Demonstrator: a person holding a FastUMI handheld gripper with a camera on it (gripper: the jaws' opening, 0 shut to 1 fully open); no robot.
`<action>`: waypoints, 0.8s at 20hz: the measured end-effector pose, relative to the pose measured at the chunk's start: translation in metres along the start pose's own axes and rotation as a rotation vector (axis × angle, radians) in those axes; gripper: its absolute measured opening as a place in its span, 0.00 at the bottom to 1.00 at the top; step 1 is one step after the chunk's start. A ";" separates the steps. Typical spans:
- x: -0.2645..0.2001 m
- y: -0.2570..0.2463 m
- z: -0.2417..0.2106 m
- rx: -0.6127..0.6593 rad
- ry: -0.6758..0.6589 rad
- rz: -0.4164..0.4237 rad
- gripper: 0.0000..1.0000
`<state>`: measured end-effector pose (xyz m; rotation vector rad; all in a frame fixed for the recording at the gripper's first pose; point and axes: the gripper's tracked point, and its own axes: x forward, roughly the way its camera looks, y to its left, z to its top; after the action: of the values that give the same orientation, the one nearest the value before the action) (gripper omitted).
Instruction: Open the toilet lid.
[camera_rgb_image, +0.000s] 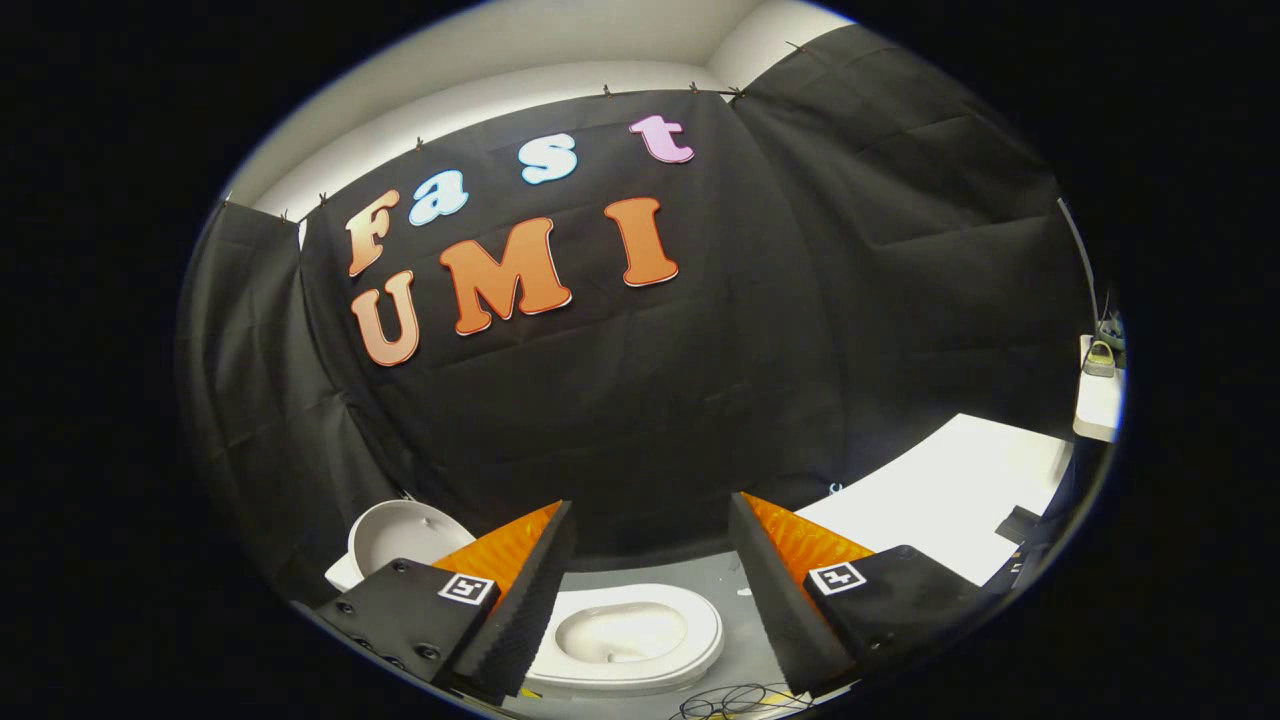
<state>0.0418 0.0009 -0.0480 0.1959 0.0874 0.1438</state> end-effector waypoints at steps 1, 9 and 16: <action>0.001 -0.001 -0.001 -0.001 0.000 0.000 0.98; 0.000 -0.002 0.001 -0.001 -0.004 -0.007 0.98; -0.002 -0.005 0.004 0.011 -0.009 -0.009 0.98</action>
<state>0.0413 -0.0046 -0.0454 0.2067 0.0797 0.1336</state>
